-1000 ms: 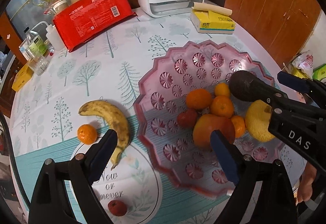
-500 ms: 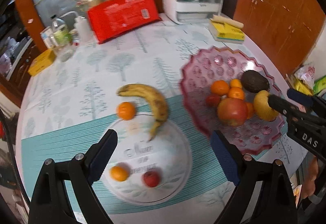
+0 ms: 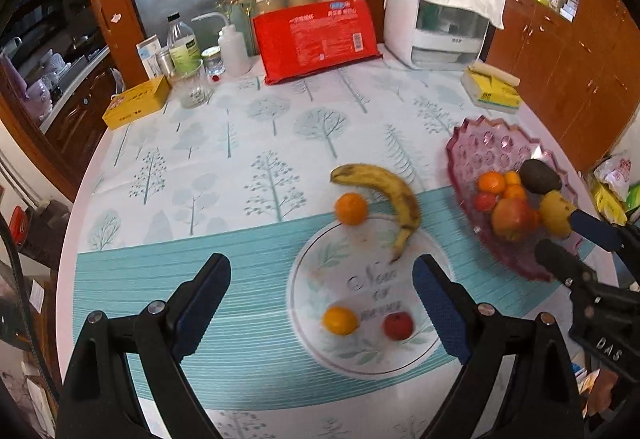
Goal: Organize fruits
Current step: 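Move both open tools back from the bowl toward the fruit plate, then grasp the red apple with the right tool while the left tool grasps an orange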
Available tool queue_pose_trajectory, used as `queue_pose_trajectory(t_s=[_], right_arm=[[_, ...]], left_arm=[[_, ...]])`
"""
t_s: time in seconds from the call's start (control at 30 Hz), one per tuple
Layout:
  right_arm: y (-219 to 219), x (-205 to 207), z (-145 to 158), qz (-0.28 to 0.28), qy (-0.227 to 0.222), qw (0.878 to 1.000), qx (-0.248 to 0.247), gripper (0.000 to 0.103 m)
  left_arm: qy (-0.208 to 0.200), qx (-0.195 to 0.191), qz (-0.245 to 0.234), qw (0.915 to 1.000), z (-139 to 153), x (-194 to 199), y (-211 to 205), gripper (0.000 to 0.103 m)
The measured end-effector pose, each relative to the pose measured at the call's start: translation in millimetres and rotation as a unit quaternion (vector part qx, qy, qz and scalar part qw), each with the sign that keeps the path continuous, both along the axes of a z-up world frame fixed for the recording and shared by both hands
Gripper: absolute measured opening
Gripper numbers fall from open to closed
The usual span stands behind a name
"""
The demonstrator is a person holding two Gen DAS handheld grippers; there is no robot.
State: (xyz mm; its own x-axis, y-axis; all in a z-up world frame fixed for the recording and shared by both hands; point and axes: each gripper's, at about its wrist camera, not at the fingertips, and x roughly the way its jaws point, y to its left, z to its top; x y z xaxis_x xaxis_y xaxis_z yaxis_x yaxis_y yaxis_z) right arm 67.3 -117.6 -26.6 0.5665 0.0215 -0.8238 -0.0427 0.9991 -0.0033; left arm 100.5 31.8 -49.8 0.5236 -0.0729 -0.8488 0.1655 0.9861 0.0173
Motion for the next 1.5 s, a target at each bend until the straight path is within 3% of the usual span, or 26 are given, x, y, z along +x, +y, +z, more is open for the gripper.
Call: queue_pose_trajectory(t_s=[0.27, 0.53, 0.77, 1.03, 1.2, 1.33, 1.5], right_arm=[[46.7, 2.8, -48.9, 0.030, 0.054, 0.998, 0.019, 0.063], [65.9, -2.3, -103.4, 0.010, 0.117, 0.992, 0.044, 0.063], [80.6, -5.5, -129.0, -0.006, 0.126, 0.991, 0.046, 0.062], [85.7, -2.1, -143.2, -0.013, 0.130, 0.990, 0.046, 0.031], [77.4, -4.6, -142.1, -0.028, 0.122, 0.990, 0.060, 0.030], [70.6, -7.6, -138.8, -0.037, 0.116, 0.991, 0.059, 0.030], [64.6, -9.0, -136.4, -0.040, 0.112, 0.991, 0.059, 0.030]], left_arm=[[0.046, 0.008, -0.053, 0.9975, -46.8, 1.1, 18.3, 0.092], [0.096, -0.011, -0.126, 0.9873, -99.3, 3.0, 24.1, 0.092], [0.117, -0.030, -0.145, 0.9821, -116.6, 9.6, 27.6, 0.092], [0.122, -0.036, -0.157, 0.9793, -124.7, 15.3, 19.2, 0.091], [0.132, -0.036, -0.165, 0.9767, -133.4, 17.3, 11.5, 0.082], [0.153, -0.038, -0.167, 0.9734, -144.3, 20.3, 4.4, 0.059], [0.158, -0.033, -0.172, 0.9718, -149.6, 18.2, -2.7, 0.051]])
